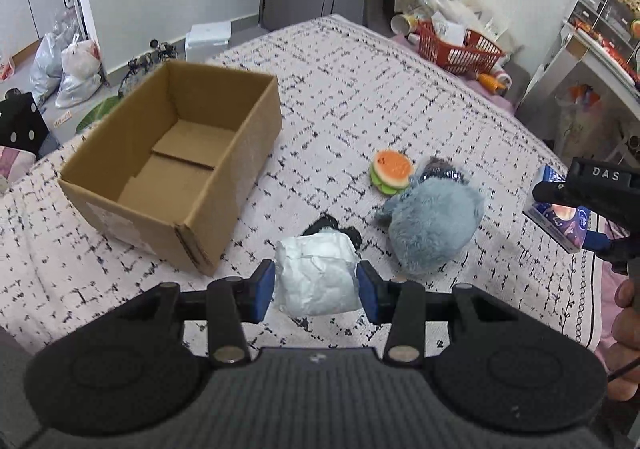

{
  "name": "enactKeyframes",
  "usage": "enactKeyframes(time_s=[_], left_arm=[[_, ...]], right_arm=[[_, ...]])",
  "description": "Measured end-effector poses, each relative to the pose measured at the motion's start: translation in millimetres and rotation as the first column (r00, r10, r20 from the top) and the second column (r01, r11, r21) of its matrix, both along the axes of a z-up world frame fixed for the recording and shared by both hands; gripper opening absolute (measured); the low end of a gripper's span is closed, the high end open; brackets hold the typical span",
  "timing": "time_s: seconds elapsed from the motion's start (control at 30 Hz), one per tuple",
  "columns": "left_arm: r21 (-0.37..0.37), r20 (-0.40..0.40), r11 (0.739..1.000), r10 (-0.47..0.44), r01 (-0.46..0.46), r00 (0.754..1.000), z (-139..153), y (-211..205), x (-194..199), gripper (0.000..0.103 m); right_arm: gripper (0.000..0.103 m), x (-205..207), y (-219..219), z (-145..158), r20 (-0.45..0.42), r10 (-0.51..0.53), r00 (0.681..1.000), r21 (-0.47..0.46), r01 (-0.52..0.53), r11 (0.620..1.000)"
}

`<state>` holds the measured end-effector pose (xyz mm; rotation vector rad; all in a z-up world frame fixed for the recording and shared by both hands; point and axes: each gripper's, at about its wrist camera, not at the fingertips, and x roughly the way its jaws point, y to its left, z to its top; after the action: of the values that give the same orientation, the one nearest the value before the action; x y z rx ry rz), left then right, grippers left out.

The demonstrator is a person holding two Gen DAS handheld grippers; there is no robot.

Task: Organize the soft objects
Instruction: 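Carry the white pack with the left gripper while the right gripper carries the blue packet to the box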

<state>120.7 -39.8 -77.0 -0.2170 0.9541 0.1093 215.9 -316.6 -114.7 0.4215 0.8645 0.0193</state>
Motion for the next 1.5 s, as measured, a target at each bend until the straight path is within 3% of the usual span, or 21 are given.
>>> enactKeyframes(time_s=[0.6,1.03,1.5], left_arm=[[0.013,0.096,1.000,0.026,-0.028,0.995,42,48,-2,0.043],[0.017,0.132,0.998,0.065,-0.067,0.989,51,98,14,0.043],[-0.008,0.127,0.996,0.089,-0.089,0.988,35,153,48,0.043]], right_arm=[[0.065,-18,72,46,0.167,0.154,0.974,-0.142,-0.131,0.981],[0.065,-11,116,55,0.193,0.232,0.953,-0.149,-0.205,0.967],[0.065,10,173,52,0.173,0.295,0.940,-0.113,-0.278,0.954]])
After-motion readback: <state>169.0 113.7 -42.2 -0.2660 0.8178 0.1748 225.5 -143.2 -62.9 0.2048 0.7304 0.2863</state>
